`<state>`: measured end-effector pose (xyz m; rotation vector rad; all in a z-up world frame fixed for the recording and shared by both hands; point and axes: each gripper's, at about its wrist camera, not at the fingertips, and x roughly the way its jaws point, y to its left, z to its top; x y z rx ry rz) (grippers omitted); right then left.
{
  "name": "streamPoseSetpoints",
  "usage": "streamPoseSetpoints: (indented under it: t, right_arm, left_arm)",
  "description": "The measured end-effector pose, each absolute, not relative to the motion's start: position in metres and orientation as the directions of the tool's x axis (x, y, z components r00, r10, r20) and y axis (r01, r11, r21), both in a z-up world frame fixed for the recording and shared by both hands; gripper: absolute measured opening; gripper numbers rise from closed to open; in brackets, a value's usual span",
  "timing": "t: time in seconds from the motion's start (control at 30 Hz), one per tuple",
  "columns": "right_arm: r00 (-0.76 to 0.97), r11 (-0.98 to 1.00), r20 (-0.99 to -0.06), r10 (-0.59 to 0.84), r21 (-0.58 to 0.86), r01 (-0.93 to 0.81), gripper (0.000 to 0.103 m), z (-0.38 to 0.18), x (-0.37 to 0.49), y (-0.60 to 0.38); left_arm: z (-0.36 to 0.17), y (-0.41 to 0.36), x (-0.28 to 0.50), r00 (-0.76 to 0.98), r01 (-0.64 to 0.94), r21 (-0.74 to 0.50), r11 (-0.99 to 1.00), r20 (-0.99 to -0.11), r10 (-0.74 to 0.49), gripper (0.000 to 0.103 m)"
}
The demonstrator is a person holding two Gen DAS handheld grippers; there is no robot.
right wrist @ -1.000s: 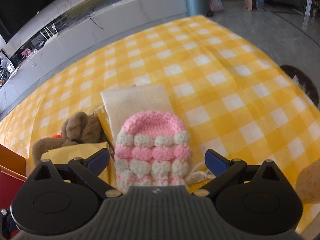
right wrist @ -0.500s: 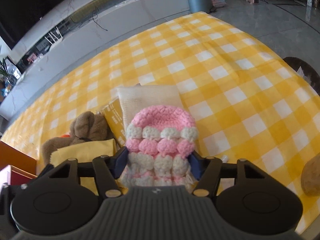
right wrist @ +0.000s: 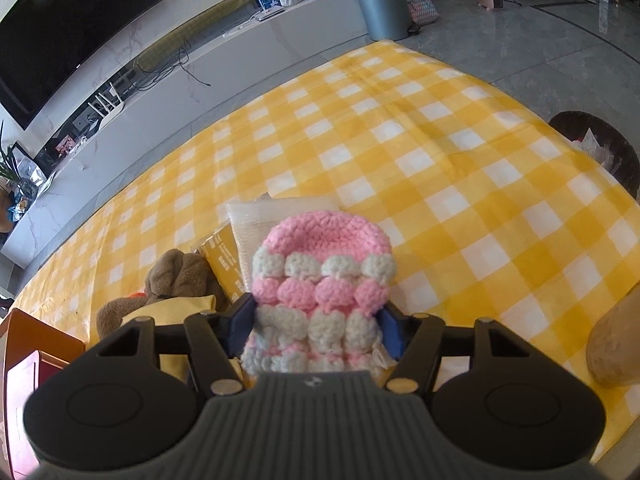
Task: Organize soft objects
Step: 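Grasp the pink-and-white knitted hat with the right gripper while the left grasps the yellow cloth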
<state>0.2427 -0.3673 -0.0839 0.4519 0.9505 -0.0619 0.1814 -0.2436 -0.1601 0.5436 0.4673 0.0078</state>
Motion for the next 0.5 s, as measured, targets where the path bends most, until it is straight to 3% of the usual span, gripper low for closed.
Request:
streamPoseSetpoints:
  t: [0.07,0.1,0.13,0.27,0.5]
  right_arm:
    - [0.585,0.903,-0.796,0.155,0.354,0.243,0.063,-0.083,0.242,-0.367]
    - [0.586,0.902,-0.795,0.159,0.358,0.241,0.063,-0.083,0.241,-0.366]
    - [0.587,0.902,-0.793,0.161,0.360,0.239,0.063,-0.082,0.241,-0.366]
    - [0.591,0.901,-0.790,0.162,0.362,0.238,0.063,-0.081,0.240,-0.366]
    - [0.619,0.895,-0.769,0.159,0.377,0.238,0.063,-0.071,0.232,-0.375]
  left_arm:
    - [-0.154,-0.244,0.175,0.896,0.119,0.488,0.865,-0.428,0.118,0.031]
    - [-0.151,-0.244,0.171,0.895,0.124,0.484,0.866,-0.432,0.113,0.014]
    - [-0.148,-0.243,0.168,0.893,0.130,0.474,0.871,-0.438,0.105,0.007]
    - [-0.137,-0.237,0.159,0.874,0.176,0.394,0.902,-0.483,0.040,0.005]
    - [-0.112,-0.230,0.130,0.889,0.179,0.308,0.934,-0.458,-0.020,0.005]
